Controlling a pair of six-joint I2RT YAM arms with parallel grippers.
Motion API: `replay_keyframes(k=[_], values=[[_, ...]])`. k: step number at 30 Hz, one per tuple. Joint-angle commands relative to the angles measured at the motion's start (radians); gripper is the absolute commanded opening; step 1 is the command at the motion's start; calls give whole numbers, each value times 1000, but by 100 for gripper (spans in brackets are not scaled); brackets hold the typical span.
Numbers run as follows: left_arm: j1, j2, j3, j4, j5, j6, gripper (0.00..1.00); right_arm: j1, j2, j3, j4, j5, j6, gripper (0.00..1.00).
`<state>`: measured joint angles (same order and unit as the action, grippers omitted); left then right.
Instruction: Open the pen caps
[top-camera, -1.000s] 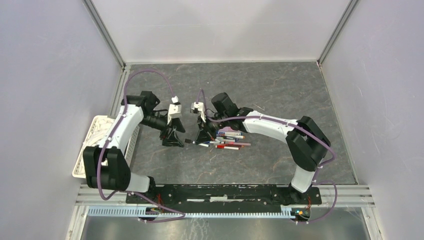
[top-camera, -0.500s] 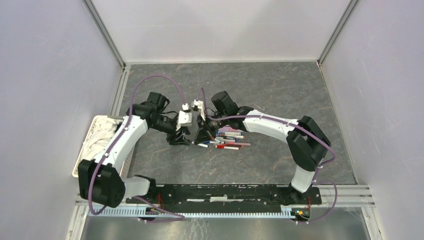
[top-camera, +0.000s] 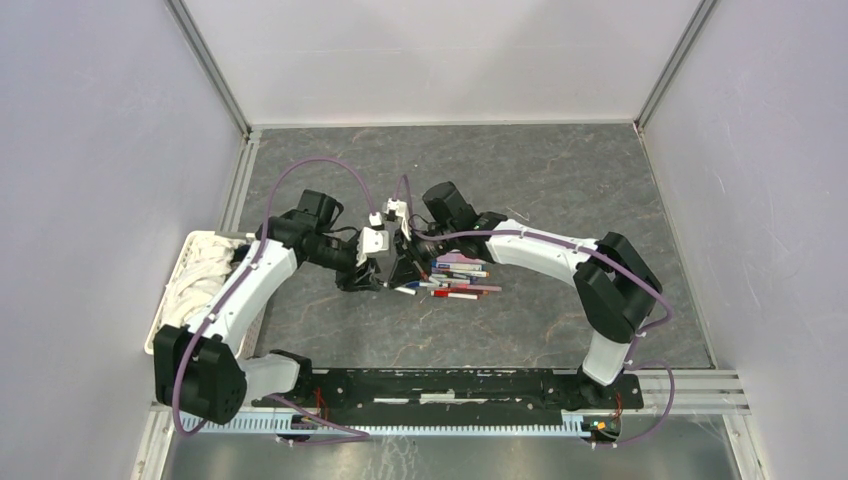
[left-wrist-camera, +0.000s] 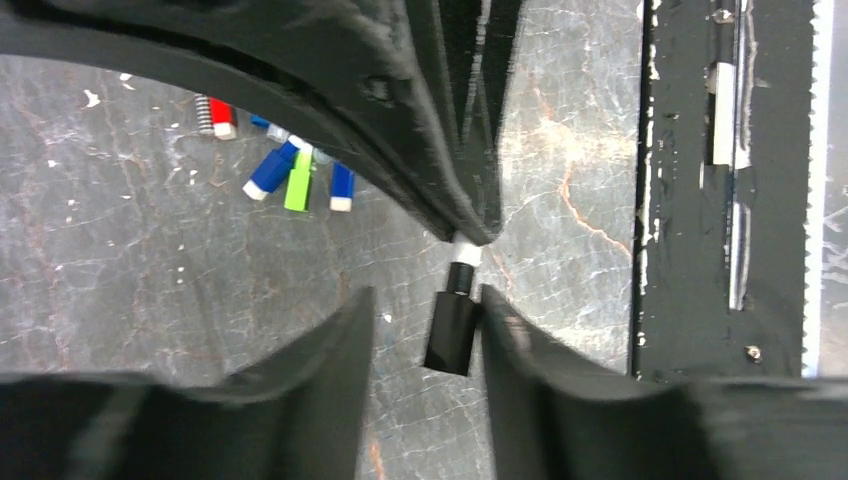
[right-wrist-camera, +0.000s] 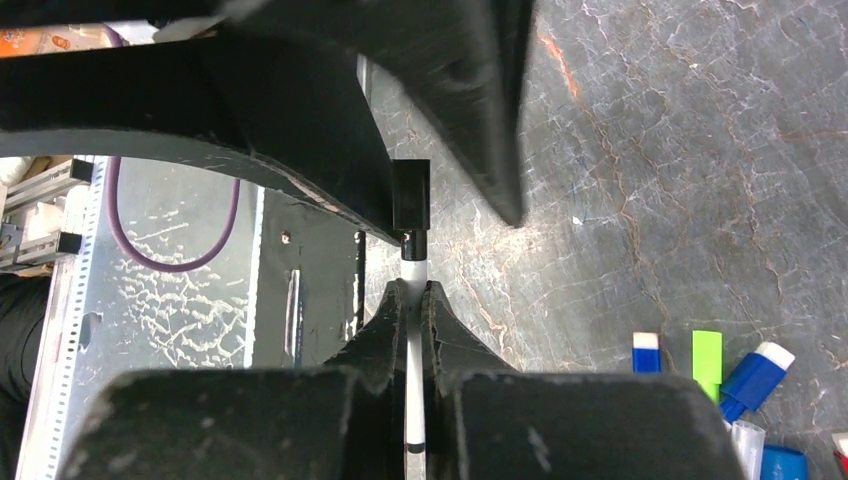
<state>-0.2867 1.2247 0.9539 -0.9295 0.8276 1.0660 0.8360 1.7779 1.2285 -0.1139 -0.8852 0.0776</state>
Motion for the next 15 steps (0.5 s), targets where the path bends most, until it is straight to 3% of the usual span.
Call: replay_keyframes(k=[1,3,6,10,13,15], values=[[-14,-14,-14,46,-4,-41,43,6,-60,25,43,-44,26,0],[-19,-18,-12,46,-1,-38,28,6,-64,11,73,-60,48,0],[-24,-35,-7,46,11,-48,6,5,-63,-29,148,-85,100,24],[-25,-61,11,18,45,-44,4,4,-49,-77,204,-141,134,41],[-27,-64,35,-20,69,-29,3,5,-41,-88,243,-159,168,42],[-29,-65,45,-51,80,-9,3,4,-35,-78,261,-166,185,36]])
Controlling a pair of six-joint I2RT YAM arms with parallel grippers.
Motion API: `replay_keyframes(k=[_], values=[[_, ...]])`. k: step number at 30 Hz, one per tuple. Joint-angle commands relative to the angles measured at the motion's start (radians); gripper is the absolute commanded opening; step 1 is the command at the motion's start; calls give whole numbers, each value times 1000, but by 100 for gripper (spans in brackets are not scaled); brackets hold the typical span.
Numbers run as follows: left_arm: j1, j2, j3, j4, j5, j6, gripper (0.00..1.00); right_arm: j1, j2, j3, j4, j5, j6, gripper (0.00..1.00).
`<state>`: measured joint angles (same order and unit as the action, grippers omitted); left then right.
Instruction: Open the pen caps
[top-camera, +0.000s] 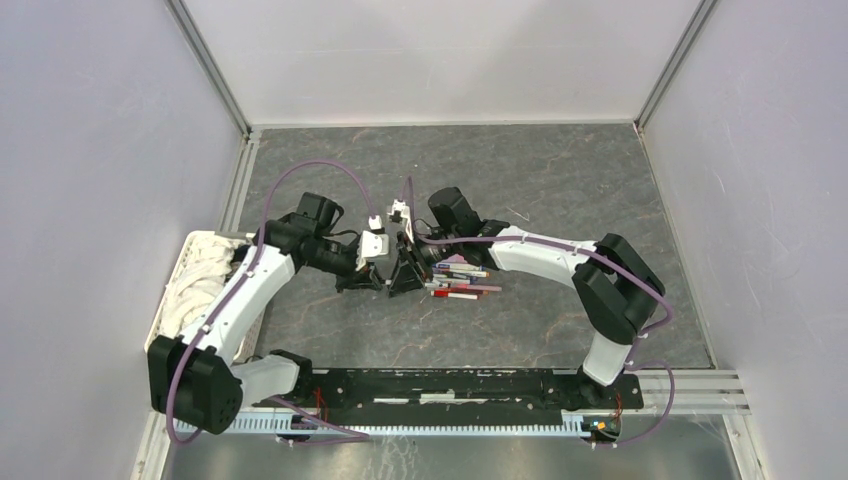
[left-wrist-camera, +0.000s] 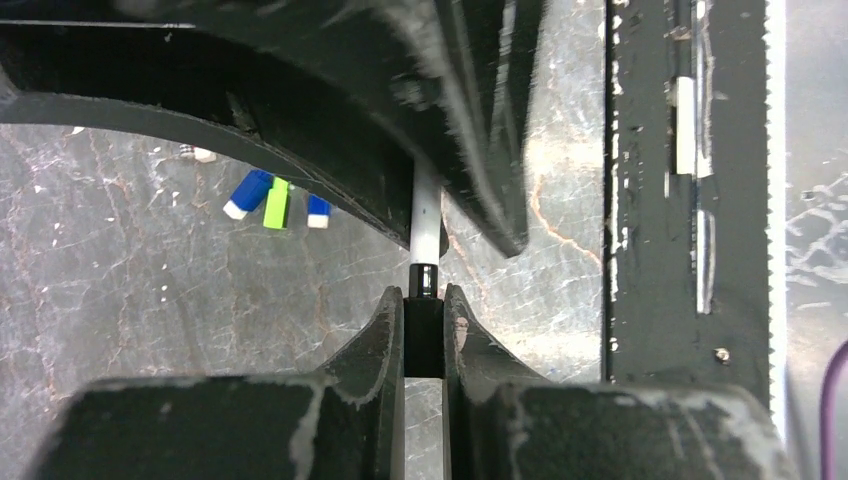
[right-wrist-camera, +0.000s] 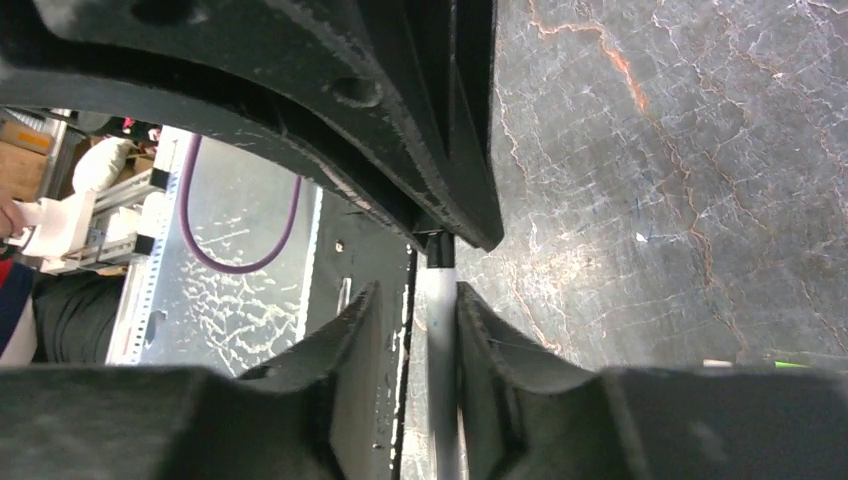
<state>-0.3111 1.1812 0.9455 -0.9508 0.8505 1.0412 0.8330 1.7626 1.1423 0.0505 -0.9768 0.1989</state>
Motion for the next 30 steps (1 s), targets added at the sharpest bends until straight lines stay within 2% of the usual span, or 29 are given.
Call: replay_keyframes(k=[1,4,5,11,16,19,24,27,30], values=[[-5,-22,55,-38,58,28,3,7,-19,18,97,-75,66,32],[-6,-19,58,-60,36,51,3,5,-18,41,73,-74,55,4],[-6,-18,59,-60,24,52,2,1,-20,46,47,-66,39,0],[-6,-10,83,-51,-91,80,2,-49,-73,-13,-83,-19,-46,0],[9,35,140,-44,-260,123,2,-113,-148,-104,-187,25,-126,0],[51,58,178,-71,-282,155,2,-141,-186,-150,-205,39,-149,0],[99,61,155,-34,-258,155,2,-184,-231,-189,-234,96,-178,0],[98,67,75,72,-154,66,2,-255,-278,-220,-226,299,-158,0],[84,112,-42,280,-126,-116,2,-351,-344,-296,-201,662,-102,0]])
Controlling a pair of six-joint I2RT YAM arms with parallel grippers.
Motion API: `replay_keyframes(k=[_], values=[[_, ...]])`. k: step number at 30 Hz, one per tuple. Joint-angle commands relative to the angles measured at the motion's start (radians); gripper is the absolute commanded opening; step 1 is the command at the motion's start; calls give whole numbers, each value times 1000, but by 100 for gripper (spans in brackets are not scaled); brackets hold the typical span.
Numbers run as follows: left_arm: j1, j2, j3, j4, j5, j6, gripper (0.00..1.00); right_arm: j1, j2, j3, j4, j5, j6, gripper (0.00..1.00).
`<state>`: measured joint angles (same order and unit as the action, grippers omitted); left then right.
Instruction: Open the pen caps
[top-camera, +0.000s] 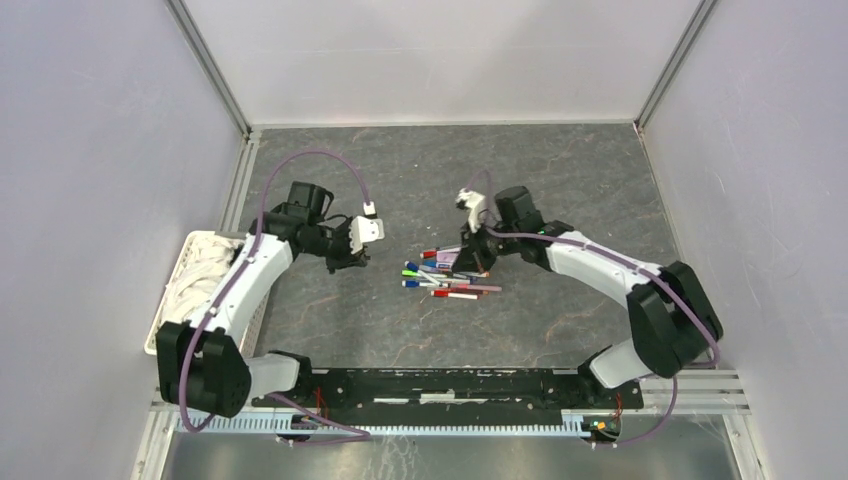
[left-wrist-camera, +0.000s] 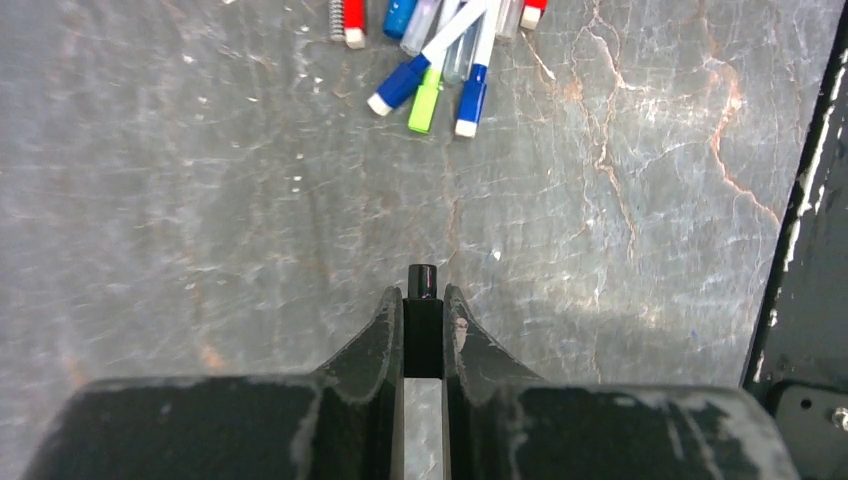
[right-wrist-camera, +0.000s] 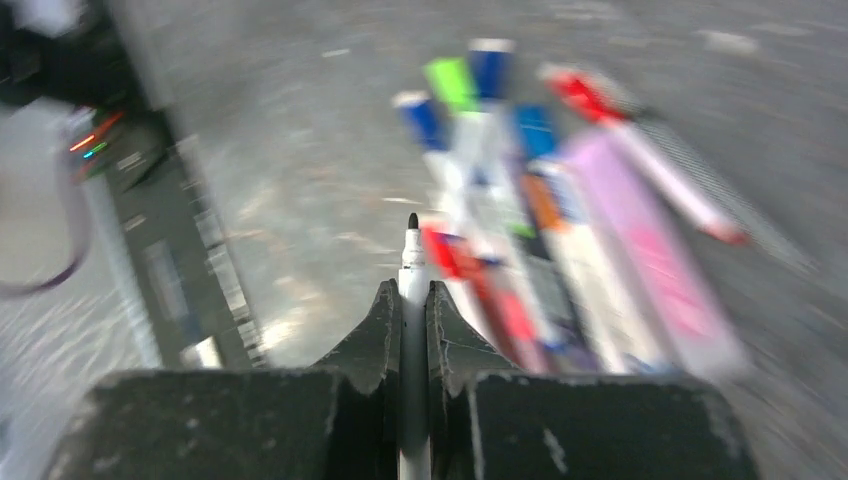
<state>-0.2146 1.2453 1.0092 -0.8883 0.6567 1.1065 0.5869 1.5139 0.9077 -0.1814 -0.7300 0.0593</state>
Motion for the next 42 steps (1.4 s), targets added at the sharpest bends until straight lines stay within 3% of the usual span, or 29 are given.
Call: replay_keyframes(k=[1,3,7,16,18,21,23,27,31,32,34,37,38,40,41,42], values=[[-16,61,-122,259,45,-205,2,-127,-111,-81,40,483,51,0],[-19,110,-165,392,-28,-284,2,-176,-140,-146,67,619,68,0],[-19,222,-154,490,-134,-330,2,-242,-174,-243,137,814,71,0],[-20,370,-166,625,-249,-384,4,-332,-105,-302,223,901,65,0],[-23,379,-166,634,-265,-395,11,-340,-82,-300,232,903,62,0],[-26,373,-174,642,-262,-398,34,-350,-41,-288,227,900,64,9],[-28,362,-173,635,-263,-401,42,-352,-23,-288,220,899,70,12],[-28,351,-162,598,-253,-396,52,-358,-12,-308,220,896,76,20],[-28,326,-146,557,-222,-389,54,-359,-19,-321,208,884,83,35],[-28,310,-146,555,-211,-390,54,-360,-24,-322,205,884,83,36],[-28,281,-137,538,-189,-392,64,-360,-34,-322,198,884,83,39],[-28,244,-96,478,-162,-410,66,-361,-59,-317,187,879,82,40],[-28,231,-77,455,-150,-418,77,-361,-65,-313,183,878,82,40],[-26,199,-34,409,-122,-436,82,-360,-84,-297,184,871,81,40],[-24,184,-10,376,-102,-451,95,-360,-96,-290,156,861,78,41],[-22,158,13,354,-69,-469,98,-361,-111,-280,150,855,76,42]])
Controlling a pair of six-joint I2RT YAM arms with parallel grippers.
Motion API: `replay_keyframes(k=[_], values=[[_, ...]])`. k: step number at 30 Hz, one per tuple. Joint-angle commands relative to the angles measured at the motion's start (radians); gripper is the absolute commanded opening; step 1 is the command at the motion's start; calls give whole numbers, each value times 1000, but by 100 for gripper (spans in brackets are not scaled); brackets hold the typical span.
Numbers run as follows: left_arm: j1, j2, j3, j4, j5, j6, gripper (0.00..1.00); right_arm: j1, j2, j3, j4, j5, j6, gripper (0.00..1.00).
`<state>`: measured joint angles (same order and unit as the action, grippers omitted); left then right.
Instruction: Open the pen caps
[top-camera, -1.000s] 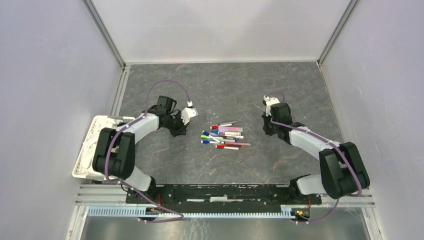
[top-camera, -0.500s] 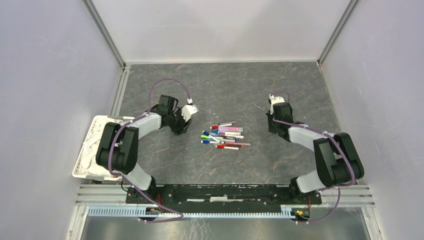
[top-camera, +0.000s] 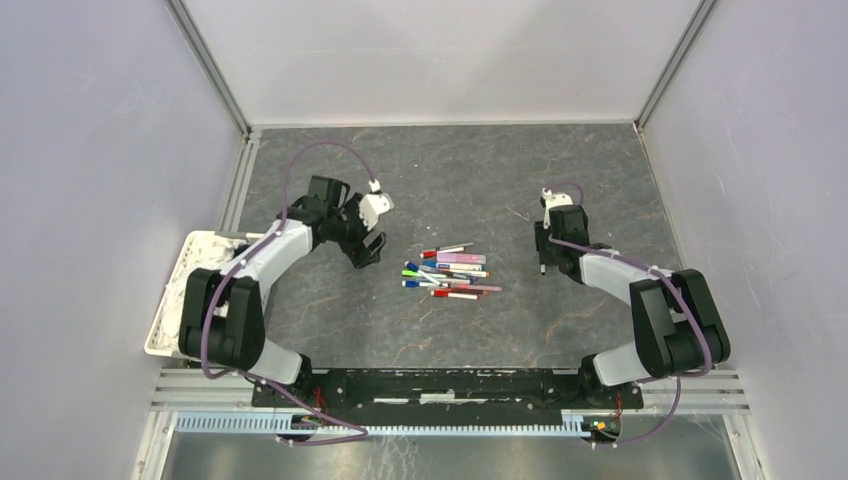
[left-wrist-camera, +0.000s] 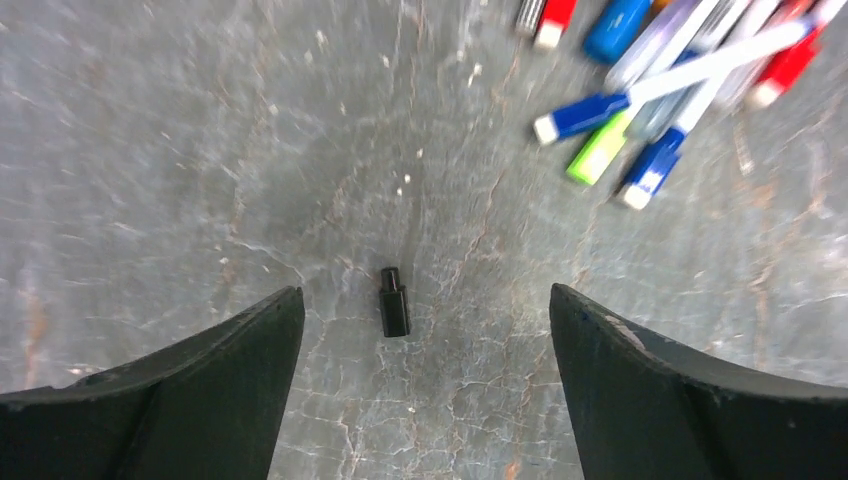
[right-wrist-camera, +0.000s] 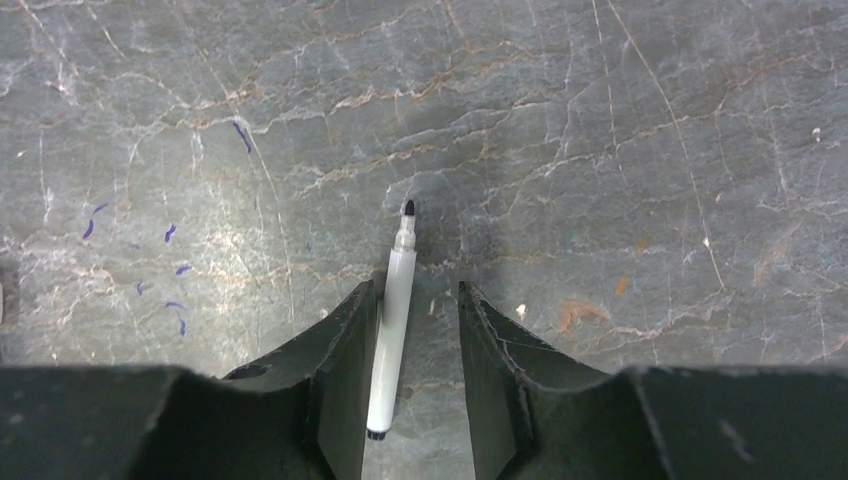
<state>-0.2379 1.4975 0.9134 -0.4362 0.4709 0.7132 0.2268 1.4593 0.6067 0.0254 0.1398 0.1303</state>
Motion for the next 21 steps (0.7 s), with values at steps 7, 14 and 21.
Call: replay_keyframes(k=[7,14,21], values=[[7,-183,315,-240,127,-233,100,15,-149,121,-80,-179,-30,67],[39,-299,387,-296,137,-284,100,208,29,351,-174,-338,-234,66],[53,-349,379,-383,166,-251,100,311,287,566,-253,-415,-413,55]])
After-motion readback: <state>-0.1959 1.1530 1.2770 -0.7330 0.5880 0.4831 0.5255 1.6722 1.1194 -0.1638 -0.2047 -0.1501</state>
